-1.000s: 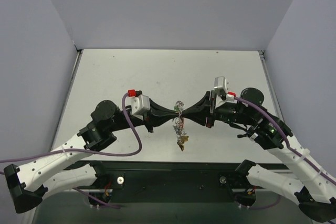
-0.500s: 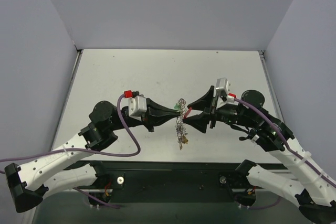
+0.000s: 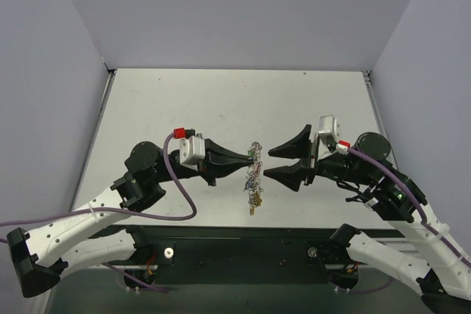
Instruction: Put the keys on the keyring
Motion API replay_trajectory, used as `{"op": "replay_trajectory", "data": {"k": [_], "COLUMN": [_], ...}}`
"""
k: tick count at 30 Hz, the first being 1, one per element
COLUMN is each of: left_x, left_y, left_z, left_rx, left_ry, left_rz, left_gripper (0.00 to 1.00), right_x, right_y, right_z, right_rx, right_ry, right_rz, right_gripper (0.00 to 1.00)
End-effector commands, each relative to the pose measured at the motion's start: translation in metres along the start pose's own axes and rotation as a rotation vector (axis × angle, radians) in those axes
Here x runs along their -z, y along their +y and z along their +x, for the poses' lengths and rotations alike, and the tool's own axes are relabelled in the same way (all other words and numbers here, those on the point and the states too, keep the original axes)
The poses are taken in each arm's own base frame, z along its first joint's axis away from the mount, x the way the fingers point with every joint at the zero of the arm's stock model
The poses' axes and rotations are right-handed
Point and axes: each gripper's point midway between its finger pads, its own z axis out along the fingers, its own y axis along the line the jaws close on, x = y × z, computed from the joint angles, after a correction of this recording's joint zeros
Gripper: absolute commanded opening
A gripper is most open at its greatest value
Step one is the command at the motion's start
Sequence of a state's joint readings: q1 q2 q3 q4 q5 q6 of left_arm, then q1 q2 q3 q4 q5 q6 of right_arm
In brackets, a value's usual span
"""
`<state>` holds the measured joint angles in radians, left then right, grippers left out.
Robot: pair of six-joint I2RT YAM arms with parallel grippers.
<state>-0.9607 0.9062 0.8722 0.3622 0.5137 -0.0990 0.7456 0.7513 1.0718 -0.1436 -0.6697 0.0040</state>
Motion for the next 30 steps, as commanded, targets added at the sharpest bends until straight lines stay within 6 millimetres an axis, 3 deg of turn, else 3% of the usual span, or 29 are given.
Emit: {"op": "replay_trajectory", "data": {"k": [1, 12, 25, 29, 30], "left_x": [-0.007, -0.009, -0.010, -0.011, -0.011], "left_y": [-0.008, -0.009, -0.014, -0.017, -0.018], "left_z": [-0.043, -0.044, -0.043, -0.040, -0.041], "left_rx": [-0.059, -0.064, -0.054, -0.048, -0.049], "left_ry": [-0.104, -0.112, -0.100, -0.090, -0.089], "left_rz": [0.053, 0.058, 0.093, 0.117, 0.123], "left_gripper": [0.00, 0.00, 0.00, 0.00, 0.00], "right_x": [-0.010, -0.025, -0.019, -0.017, -0.017], "right_y": [0.006, 0.002, 0.006, 0.008, 0.008], "right_z": [-0.032, -0.028, -0.037, -0.040, -0.040], "right_rx": [0.053, 0.022, 0.042, 0.044, 0.044], "right_ry": [-0.073, -0.063, -0.102, -0.117, -0.117], "right_rz": [-0.071, -0.098, -0.102, -0.106, -0.109], "right_gripper": [0.45, 0.24, 0.21, 0.16, 0.10]}}
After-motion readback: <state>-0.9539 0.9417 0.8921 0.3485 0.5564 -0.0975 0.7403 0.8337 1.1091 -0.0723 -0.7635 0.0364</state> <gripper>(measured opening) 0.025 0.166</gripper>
